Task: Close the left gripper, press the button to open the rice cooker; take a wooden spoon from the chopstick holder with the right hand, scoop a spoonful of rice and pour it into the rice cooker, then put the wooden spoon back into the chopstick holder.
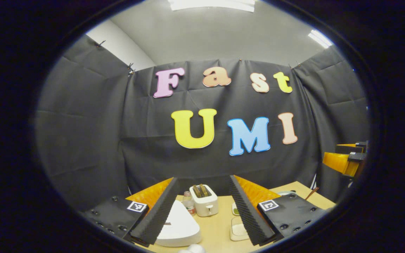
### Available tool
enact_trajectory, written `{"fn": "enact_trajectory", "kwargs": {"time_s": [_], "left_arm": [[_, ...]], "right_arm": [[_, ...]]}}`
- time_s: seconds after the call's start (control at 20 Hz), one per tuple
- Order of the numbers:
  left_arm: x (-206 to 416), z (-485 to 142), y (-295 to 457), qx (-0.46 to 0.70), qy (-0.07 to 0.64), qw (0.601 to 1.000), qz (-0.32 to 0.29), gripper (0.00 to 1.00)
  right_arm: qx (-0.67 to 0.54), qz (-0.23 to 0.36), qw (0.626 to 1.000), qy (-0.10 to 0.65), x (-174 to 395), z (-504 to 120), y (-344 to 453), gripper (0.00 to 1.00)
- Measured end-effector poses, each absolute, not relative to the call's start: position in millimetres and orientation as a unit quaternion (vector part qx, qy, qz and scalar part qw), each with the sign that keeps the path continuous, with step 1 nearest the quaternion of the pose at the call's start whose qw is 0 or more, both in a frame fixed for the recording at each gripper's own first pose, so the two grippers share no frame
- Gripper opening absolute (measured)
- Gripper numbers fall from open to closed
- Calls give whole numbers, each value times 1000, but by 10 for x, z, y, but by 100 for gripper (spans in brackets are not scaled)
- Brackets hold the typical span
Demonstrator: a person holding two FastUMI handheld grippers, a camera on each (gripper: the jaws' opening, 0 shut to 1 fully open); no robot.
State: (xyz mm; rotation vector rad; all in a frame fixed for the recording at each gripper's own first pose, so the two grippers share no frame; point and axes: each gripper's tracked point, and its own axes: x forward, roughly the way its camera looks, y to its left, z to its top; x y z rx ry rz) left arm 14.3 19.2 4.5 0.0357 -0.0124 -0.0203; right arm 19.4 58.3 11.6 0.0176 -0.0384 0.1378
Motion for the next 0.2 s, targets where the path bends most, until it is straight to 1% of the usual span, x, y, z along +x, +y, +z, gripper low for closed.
{"fn": "enact_trajectory", "kwargs": {"time_s": [0.2], "left_arm": [[54, 113, 231, 13, -6, 1000, 0, 99]], "right_arm": [[16, 64, 998, -18, 136, 129, 562, 96]]}}
